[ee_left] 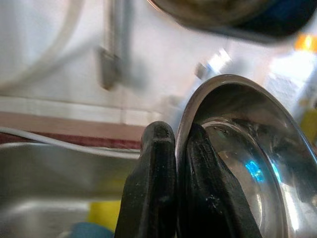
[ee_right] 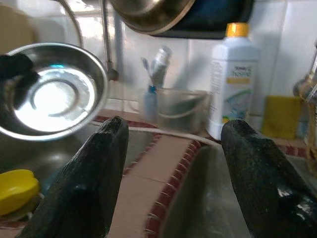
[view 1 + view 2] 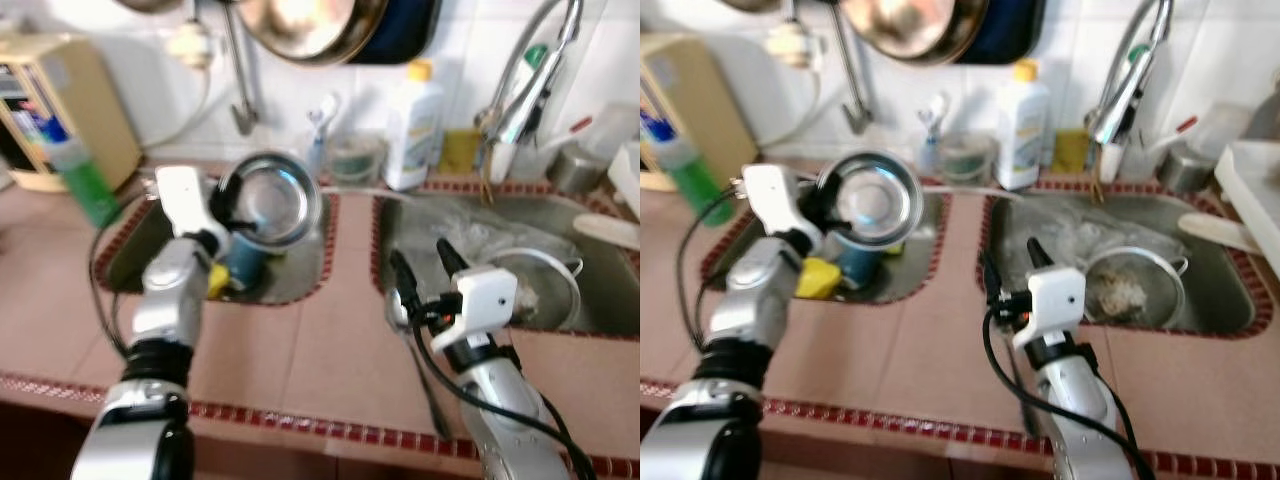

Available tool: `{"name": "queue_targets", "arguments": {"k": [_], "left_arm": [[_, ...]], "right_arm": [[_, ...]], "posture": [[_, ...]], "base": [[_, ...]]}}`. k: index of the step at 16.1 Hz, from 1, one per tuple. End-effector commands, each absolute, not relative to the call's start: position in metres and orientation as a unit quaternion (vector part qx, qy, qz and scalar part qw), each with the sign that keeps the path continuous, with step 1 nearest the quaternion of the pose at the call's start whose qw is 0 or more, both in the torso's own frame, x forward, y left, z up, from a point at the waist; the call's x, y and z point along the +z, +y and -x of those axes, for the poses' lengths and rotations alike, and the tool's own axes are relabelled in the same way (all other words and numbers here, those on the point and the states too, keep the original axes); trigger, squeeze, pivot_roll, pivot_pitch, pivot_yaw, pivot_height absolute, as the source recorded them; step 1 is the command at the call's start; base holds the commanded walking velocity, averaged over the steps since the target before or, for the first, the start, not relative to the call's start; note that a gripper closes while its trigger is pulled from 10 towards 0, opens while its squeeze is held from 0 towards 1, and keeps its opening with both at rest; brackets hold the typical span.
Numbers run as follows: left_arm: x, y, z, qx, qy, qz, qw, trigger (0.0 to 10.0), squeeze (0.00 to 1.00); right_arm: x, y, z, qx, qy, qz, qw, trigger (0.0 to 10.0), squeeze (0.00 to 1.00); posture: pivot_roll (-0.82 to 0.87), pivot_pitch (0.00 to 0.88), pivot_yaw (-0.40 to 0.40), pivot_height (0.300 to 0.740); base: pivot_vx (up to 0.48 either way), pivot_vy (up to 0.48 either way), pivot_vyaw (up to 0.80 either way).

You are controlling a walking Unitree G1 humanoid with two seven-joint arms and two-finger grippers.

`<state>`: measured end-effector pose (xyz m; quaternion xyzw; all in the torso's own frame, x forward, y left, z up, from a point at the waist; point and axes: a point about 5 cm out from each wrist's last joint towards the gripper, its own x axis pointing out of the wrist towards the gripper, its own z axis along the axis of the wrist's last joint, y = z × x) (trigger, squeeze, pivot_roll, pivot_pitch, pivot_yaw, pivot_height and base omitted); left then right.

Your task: Kitchen organization

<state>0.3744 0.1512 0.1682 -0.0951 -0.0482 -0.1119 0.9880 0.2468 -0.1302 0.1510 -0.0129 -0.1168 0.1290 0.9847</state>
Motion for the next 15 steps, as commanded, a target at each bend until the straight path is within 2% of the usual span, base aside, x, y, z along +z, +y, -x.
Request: {"name": "queue_targets", "arguments": {"k": [1, 4, 9, 15], "left_arm": [[0.168, 0.150, -0.378, -0.105, -0.030, 0.075, 0.991, 10.0, 0.00], [0.159, 0.154, -0.385, -0.085, 0.036, 0.057, 0.994, 10.0, 0.00], [0.167, 0.156, -0.394, -0.069, 0.046, 0.017, 0.996, 10.0, 0.00], [0.168, 0.143, -0.397, -0.085, 0.031, -0.042, 0.995, 10.0, 0.00]], "right_arm": [[0.151, -0.132, -0.247, 0.129, -0.110, 0.011, 0.986, 10.0, 0.00], [0.147, -0.126, -0.245, 0.145, -0.081, -0.014, 0.986, 10.0, 0.00], [0.138, -0.120, -0.232, 0.181, -0.039, -0.012, 0.983, 10.0, 0.00], [0.138, -0.110, -0.212, 0.221, -0.016, -0.030, 0.975, 10.0, 0.00]], "posture": [[-0.17, 0.028, 0.080, 0.740], [-0.17, 0.033, 0.081, 0.740], [-0.18, 0.051, 0.084, 0.740], [-0.18, 0.114, 0.082, 0.740]], "base": [[0.000, 0.000, 0.00], [0.000, 0.000, 0.00], [0.000, 0.000, 0.00], [0.000, 0.000, 0.00]]}}
